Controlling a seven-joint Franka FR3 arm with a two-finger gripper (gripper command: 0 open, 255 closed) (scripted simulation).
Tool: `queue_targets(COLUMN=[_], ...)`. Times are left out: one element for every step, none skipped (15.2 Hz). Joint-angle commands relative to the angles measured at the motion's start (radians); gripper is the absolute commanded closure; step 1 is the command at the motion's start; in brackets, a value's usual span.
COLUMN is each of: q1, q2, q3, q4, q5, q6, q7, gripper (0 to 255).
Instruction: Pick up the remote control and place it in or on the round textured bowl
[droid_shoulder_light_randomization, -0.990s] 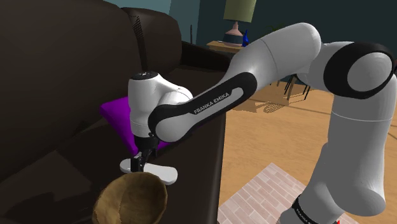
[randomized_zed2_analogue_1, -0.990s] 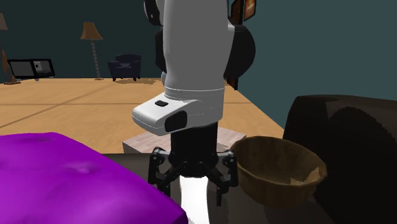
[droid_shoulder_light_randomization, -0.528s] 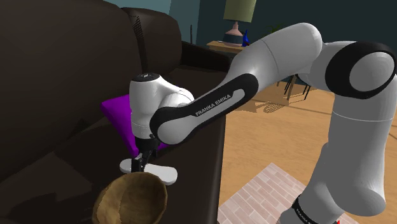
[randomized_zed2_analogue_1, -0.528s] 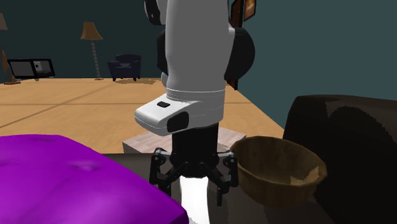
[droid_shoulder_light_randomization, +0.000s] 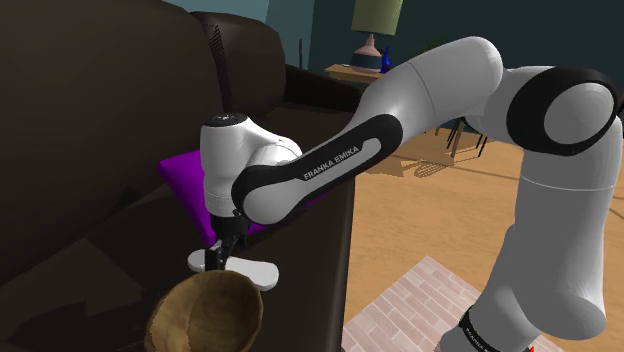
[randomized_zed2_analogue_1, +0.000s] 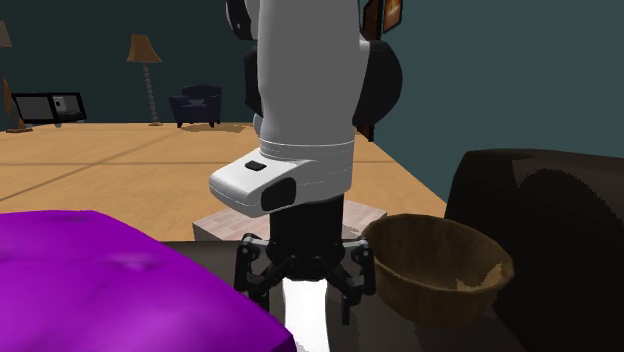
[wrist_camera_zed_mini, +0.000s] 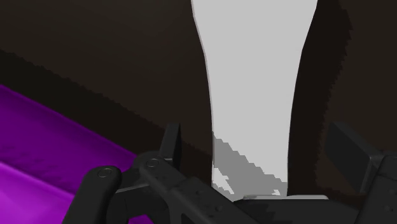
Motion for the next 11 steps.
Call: queue_targets(q1=[-0.001,-0.003,-0.004,-0.005,-0.006,-0.007,-0.008,-0.009,-0.009,-0.008,-0.008], q2=[0.012,0.005,-0.002,-0.009,-0.015,-0.022,-0.028,-0.034,-0.04,-0.032,-0.032], q3=[0.002,0.004,0.006,0.007,0.008,0.01,0.011,0.012,0.013,0.012,0.012], q4=[-0.006,-0.001,0.004,0.009,0.014,0.02,0.026,0.032,0.039,0.033,0.033], q5=[0.008,0.012,0.016,0.02,0.023,0.027,0.031,0.034,0.037,0.033,0.033], q6=[-0.011,-0.022,-0.033,-0.045,-0.056,-0.067,-0.079,-0.09,-0.102,-0.089,-0.089], q7=[-0.007,-0.009,-0.012,-0.015,-0.017,-0.02,-0.022,-0.024,-0.027,-0.023,-0.023], gripper=[255,255,255,255,255,255,255,255,255,255,0])
